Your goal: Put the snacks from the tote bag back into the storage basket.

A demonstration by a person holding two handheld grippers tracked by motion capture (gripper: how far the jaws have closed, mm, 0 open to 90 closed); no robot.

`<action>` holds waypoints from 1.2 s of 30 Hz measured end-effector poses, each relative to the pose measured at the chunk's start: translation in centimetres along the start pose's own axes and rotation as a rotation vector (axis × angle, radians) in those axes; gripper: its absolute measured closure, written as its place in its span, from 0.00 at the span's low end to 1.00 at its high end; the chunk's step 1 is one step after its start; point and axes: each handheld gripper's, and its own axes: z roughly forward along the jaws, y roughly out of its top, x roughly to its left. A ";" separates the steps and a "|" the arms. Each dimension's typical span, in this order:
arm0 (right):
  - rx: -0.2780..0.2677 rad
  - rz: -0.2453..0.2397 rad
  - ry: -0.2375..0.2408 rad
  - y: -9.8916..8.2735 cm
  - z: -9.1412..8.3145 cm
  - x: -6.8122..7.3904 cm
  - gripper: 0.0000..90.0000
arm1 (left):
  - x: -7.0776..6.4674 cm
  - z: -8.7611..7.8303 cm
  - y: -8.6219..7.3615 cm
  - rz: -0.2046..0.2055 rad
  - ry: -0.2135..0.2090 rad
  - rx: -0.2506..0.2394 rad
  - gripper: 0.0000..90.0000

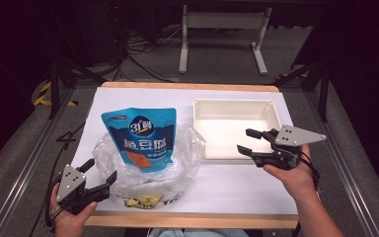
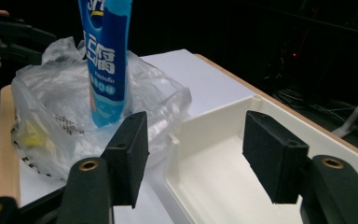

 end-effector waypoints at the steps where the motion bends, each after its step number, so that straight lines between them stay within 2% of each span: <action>1: -0.003 -0.005 0.006 0.2 0.3 0.0 0.45 | 0.0 0.0 0.0 -0.001 0.001 0.002 0.22; 11: -0.007 -0.016 0.033 1.7 2.7 0.0 0.44 | 0.1 0.1 -0.1 -0.003 0.005 0.004 0.22; 17: -0.055 -0.030 0.059 2.9 4.8 0.3 0.44 | 0.1 0.1 -0.1 0.003 0.005 0.003 0.22; 26: -0.038 -0.042 0.099 3.9 7.1 1.0 0.40 | 0.1 0.1 -0.1 0.002 0.001 0.002 0.22; 35: -0.037 -0.041 0.150 4.7 10.7 1.6 0.39 | 0.2 0.5 -0.3 0.007 -0.004 0.012 0.22; 36: -0.037 -0.041 0.150 4.7 10.7 1.6 0.39 | 0.2 0.5 -0.3 0.007 -0.004 0.012 0.22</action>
